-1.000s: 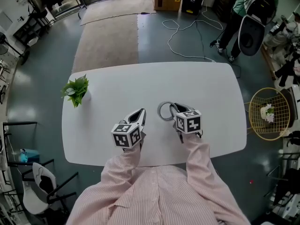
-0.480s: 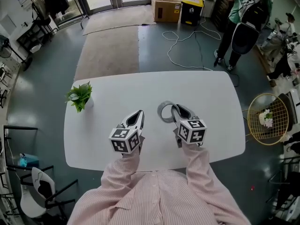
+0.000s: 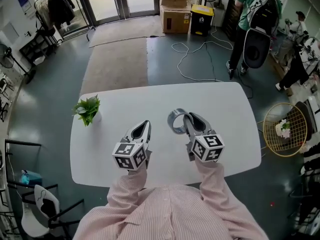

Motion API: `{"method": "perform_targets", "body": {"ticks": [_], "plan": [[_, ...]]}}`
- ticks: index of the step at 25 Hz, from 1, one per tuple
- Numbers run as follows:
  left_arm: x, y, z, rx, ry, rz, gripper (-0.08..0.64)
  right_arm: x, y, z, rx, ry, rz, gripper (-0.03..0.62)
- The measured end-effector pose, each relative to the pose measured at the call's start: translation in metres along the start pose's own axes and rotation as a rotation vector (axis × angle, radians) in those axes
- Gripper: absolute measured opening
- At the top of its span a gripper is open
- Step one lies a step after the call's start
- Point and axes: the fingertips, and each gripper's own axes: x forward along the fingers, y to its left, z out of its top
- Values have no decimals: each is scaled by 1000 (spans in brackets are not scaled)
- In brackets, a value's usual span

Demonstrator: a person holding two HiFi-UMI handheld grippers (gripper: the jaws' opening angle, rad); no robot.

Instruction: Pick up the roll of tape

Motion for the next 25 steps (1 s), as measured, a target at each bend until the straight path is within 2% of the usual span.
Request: {"method": "perform_targets", "body": {"ticks": [13,25], "plan": [[-23,-15,30,68,-78,-15,2,-30,7,42,-4,-134,13,83],[-40,-24,45,101,-120,-3,2,-49,12,56,-38,-177,16,77]]}}
